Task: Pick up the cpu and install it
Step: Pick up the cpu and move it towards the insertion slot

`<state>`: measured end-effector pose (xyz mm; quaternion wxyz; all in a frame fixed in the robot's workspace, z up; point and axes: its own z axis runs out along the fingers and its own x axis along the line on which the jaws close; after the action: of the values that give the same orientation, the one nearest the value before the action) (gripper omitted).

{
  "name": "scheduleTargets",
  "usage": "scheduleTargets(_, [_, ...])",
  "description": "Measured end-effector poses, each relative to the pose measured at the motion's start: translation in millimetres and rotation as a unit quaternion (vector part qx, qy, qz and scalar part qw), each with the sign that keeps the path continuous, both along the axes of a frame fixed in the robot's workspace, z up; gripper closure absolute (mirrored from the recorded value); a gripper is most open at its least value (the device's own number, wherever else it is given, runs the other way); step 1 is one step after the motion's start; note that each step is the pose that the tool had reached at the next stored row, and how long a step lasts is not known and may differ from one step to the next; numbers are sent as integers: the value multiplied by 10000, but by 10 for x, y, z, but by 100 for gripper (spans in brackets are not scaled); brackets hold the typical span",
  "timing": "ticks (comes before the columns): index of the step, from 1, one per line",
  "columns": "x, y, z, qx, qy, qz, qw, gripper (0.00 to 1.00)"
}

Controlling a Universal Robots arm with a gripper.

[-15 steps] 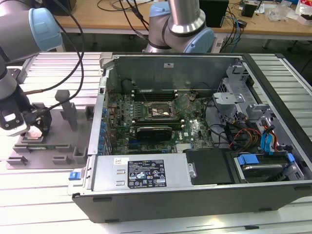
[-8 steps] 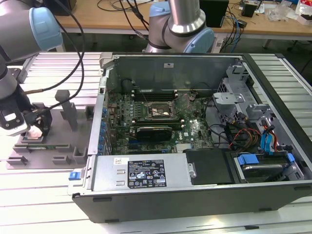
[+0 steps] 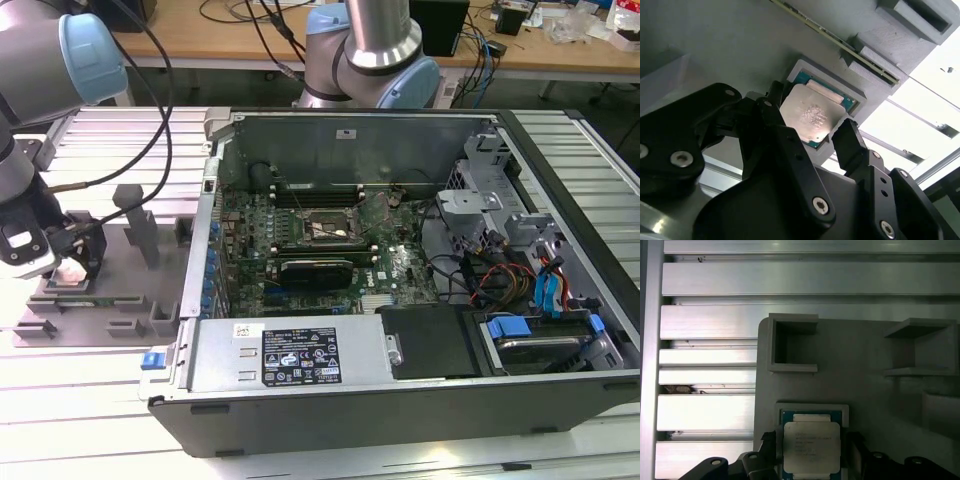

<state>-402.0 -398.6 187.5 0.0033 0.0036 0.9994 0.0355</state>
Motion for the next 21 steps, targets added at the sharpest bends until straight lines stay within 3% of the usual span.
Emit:
scheduleTargets(4, [-1, 0, 0, 0, 0, 0, 10000, 33])
scheduleTargets(6, [-2, 0, 0, 0, 0, 0, 10000, 42])
scheduleTargets(14, [-4, 0, 8, 0, 0, 0, 10000, 45])
scheduleTargets(18, [-4, 0, 118, -3, 0, 0, 10000, 45])
scheduleTargets(21, [-4, 0, 250, -10, 1, 0, 10000, 45])
